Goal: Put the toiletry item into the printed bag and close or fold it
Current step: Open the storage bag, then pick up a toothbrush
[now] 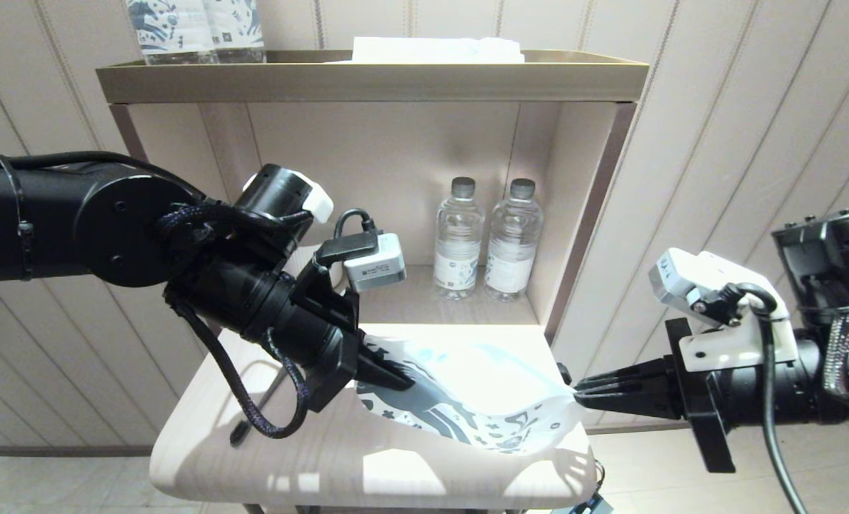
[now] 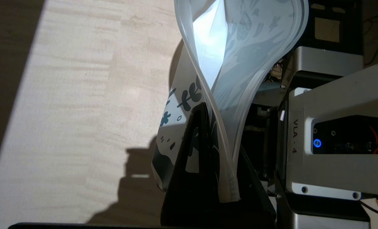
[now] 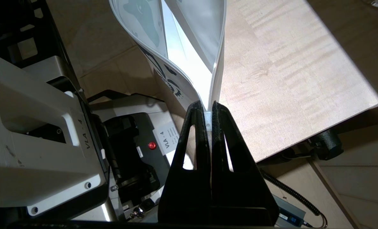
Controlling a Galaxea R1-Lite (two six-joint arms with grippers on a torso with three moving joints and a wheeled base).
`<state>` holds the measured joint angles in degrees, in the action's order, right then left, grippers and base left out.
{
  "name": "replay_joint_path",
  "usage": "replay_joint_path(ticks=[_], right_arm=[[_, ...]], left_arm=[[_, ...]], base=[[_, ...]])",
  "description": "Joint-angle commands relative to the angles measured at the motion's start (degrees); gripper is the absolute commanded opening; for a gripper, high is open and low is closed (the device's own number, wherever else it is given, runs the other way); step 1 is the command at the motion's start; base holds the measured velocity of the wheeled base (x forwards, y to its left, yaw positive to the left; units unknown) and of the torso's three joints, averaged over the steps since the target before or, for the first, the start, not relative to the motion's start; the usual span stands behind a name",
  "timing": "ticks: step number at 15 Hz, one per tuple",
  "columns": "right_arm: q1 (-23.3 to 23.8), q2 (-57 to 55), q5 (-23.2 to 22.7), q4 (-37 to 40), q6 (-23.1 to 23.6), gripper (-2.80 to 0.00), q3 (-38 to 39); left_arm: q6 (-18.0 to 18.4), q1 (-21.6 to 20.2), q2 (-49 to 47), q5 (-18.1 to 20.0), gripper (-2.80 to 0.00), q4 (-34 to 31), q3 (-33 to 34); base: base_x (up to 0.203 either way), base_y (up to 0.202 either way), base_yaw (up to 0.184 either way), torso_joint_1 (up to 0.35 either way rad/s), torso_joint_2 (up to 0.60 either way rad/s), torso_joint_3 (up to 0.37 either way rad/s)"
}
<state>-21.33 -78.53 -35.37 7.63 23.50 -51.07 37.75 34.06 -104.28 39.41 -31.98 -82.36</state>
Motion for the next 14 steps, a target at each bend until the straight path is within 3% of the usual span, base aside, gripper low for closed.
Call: replay_joint_path(ticks=[1,2,3,9,12,14], right_arm=[[0.0,-0.3,-0.3,-0.3,0.2,-2.80,0.3],[0.0,-0.1,-0.2,-0.5,0.2,-2.79,0.6],[0.0,-0.1,-0.3,-0.4,0.2,0.00,0.4],[0.1,0.5,-0.7,-0.3,0.2,0.00,-0.2],[1.3,2.3,-1.7,-0.2,0.0,0.00,-1.8],[1.8,2.7,-2.1,-0.3,-3.5,0.00,-3.3]], left_arm=[[0.2,0.0,0.0,0.2,-2.80,-0.2,0.0],[0.2,0.0,0.0,0.2,-2.80,-0.2,0.0],[0.2,0.0,0.0,0.2,-2.80,-0.2,0.0],[0.2,-0.7,0.9,0.4,-2.80,-0.2,1.2],[0.2,-2.4,4.6,0.4,-2.80,0.1,5.1],[0.1,-5.0,8.5,0.4,-2.80,0.3,7.0]], base=[[0.000,0.000,0.000,0.000,0.00,0.000],[0.000,0.000,0.000,0.000,0.00,0.000],[0.000,0.000,0.000,0.000,0.00,0.000],[0.000,0.000,0.000,0.000,0.00,0.000],[0.000,0.000,0.000,0.000,0.00,0.000],[0.000,0.000,0.000,0.000,0.00,0.000]])
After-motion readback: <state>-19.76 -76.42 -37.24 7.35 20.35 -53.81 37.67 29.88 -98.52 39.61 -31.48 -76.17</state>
